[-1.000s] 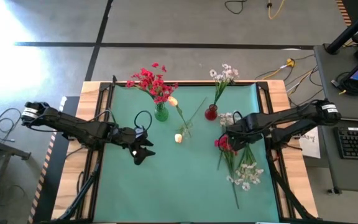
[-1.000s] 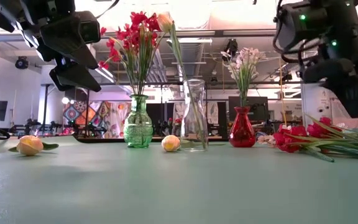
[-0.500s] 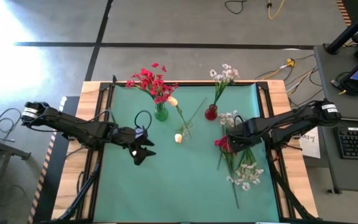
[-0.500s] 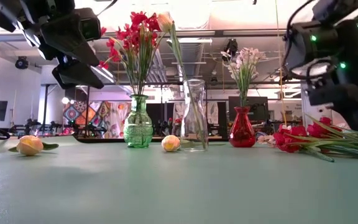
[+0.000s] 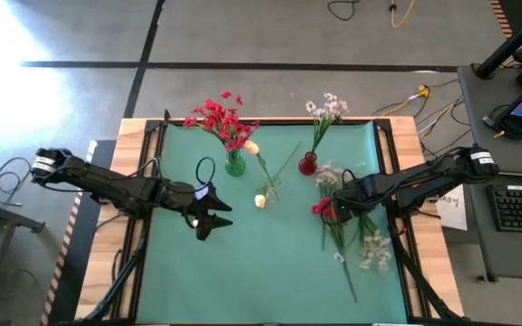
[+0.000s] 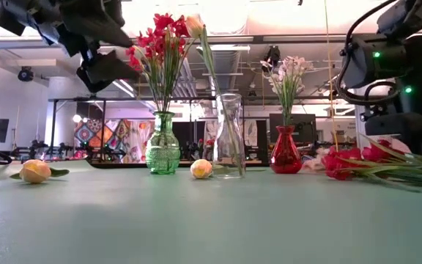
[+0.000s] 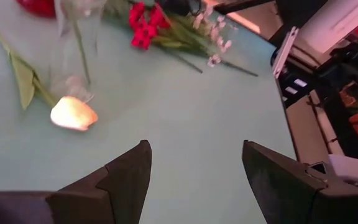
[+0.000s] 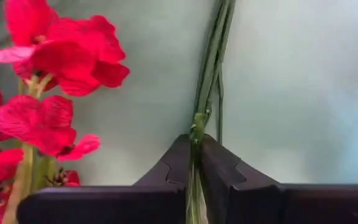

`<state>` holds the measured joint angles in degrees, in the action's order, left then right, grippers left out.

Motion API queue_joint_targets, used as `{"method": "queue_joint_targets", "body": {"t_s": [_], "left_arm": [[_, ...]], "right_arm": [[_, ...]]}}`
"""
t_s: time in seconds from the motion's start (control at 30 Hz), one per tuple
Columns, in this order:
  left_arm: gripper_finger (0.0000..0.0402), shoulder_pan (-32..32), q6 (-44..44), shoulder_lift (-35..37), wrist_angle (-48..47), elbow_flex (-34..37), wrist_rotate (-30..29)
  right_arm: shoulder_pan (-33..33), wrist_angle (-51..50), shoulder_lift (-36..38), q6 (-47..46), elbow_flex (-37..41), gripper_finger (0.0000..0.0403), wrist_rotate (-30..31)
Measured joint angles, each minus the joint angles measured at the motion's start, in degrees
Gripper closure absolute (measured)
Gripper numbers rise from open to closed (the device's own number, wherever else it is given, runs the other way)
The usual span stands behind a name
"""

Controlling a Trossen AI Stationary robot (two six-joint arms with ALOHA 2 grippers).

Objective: Sort flowers into vase by color
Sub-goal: Put the right white flower into the red vase

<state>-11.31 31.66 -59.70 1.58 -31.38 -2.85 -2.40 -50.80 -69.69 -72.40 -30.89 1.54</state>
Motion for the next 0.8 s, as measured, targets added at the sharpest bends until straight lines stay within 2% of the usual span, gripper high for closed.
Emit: {"method": "queue_joint_targets", "body": {"t_s": [0.13, 0.33, 0.63, 0.8], "left_arm": [[0.0161, 0.0, -1.61, 0.0, 2.49, 0.0, 0.51], [0.0161, -0.02, -5.38, 0.0, 8.6, 0.0, 0.61], [0.0161, -0.01, -9.17, 0.0, 14.3, 0.0, 0.57], [0.0161, -0.12, -11.55, -0.81, 16.17, 0.0, 0.54]], "right_arm": [[0.02, -2.19, 0.17, 0.19, -1.48, 0.0384, 0.15], [-0.26, -8.52, 2.25, 1.8, -8.19, 0.0384, 0.55], [-0.68, -30.28, 2.54, 6.03, -25.69, 0.0385, 1.95], [-2.25, -32.87, 2.52, 8.61, -34.14, 0.0385, 1.44]]}}
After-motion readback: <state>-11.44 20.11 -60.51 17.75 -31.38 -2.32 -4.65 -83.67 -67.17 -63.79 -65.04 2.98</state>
